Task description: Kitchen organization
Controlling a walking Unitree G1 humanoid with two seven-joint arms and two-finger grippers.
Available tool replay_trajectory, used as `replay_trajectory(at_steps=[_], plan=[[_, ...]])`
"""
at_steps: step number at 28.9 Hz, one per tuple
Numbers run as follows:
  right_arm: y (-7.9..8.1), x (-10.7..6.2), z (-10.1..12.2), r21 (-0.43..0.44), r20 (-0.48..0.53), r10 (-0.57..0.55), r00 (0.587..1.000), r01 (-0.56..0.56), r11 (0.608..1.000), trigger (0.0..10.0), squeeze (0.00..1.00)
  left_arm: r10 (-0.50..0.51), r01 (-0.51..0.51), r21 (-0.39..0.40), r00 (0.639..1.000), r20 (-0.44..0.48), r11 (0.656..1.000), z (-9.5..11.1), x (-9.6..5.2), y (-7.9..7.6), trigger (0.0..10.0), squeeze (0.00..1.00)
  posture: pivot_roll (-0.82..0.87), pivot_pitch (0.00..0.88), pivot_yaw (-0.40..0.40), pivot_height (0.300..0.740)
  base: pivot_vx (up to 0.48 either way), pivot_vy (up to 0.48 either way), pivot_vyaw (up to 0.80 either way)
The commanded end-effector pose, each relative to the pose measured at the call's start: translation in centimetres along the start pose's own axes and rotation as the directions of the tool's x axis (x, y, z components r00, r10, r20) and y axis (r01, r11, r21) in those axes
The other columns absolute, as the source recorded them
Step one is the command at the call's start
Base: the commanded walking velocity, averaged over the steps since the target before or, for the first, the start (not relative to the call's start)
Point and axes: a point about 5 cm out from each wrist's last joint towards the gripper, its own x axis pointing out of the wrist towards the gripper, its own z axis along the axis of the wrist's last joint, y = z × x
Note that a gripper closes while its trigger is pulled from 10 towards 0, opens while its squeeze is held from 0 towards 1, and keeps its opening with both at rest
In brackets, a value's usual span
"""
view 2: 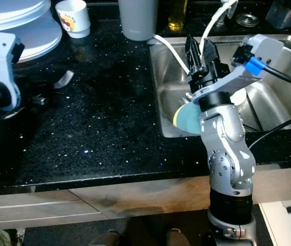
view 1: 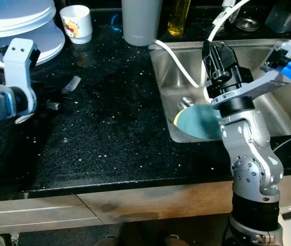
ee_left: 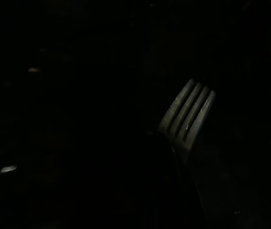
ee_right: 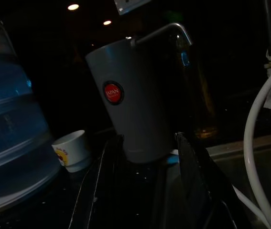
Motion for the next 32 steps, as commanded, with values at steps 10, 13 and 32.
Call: replay_trajectory(at_steps=[10, 13, 32], plan=[[0.0, 0.3, 0.2, -0.005, 0.043, 0.005, 0.999, -0.005, 1.000, 10.0, 0.00, -0.168, 0.171, 0.026, 0.916, 0.364, 0.985, 6.7, -0.7, -4.4, 10.0, 0.00, 0.18, 0.150, 0.005, 0.740, 0.000, 0.000, 0.00], [-0.1, 0.3, 0.4, -0.011, 0.051, 0.002, 0.999, -0.001, 1.000, 10.0, 0.00, -0.162, 0.132, 0.117, 0.935, 0.315, 0.984, 5.9, -0.6, -4.3, 10.0, 0.00, 0.17, 0.146, 0.010, 0.740, 0.000, 0.000, 0.00], [-0.1, 0.5, -0.3, 0.005, 0.054, 0.004, 0.999, -0.004, 1.000, 10.0, 0.00, -0.265, 0.283, 0.167, 0.957, -0.120, 0.945, -0.2, -3.9, -0.2, 10.0, 0.00, 0.21, 0.131, 0.009, 0.740, 0.000, 0.000, 0.00]])
